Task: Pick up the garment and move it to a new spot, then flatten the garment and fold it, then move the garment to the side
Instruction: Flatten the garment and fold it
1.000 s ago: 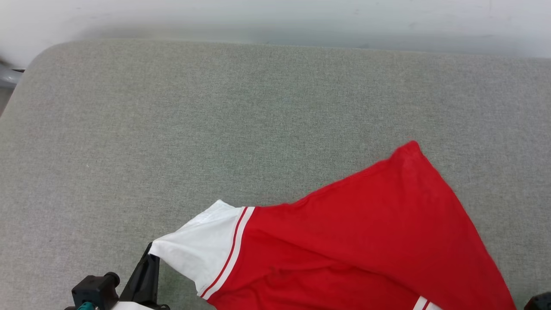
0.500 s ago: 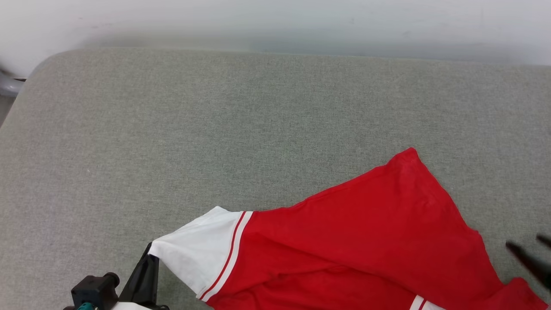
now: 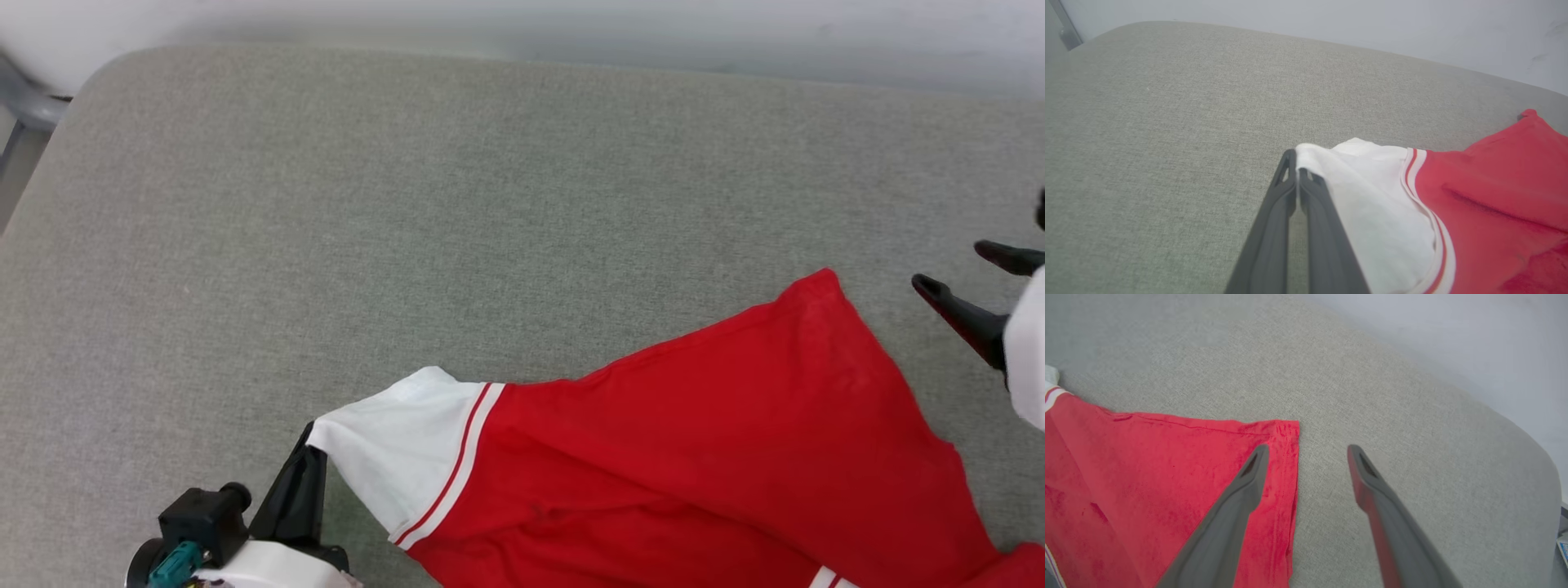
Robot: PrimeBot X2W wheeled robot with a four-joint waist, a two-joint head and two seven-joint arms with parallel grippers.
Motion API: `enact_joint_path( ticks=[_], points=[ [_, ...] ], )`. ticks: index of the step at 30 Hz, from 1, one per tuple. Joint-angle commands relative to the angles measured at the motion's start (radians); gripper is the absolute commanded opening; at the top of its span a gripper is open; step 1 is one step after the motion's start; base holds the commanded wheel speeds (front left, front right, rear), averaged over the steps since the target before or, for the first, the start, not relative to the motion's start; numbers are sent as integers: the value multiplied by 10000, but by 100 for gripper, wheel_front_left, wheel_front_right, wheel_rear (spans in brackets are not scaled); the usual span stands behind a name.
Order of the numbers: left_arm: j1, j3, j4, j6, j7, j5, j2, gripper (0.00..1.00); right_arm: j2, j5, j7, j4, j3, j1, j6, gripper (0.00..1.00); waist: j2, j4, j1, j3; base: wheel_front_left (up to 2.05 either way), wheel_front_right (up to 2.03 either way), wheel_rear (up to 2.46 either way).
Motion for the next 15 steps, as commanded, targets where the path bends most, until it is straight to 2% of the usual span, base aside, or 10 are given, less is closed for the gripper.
enact_joint_path(
  ticks=[1, 8, 15],
  points=[
    [-160, -26, -37, -25, -15, 32, -27, 0, -26, 6, 167, 131, 169, -238, -8, 100, -1, 132, -1, 149, 0, 0, 0],
    [-616, -279, 29, -106, -99, 148, -225, 0, -205, -75, 1649, 1405, 2149, -2059, -10, 100, -1, 543, -1, 661, 0, 0, 0],
    [-1017, -455, 146, -200, -181, 196, -412, 0, -211, -227, 2069, 3036, 3705, -3184, -10, 100, -1, 889, -1, 1158, 0, 0, 0]
  ],
)
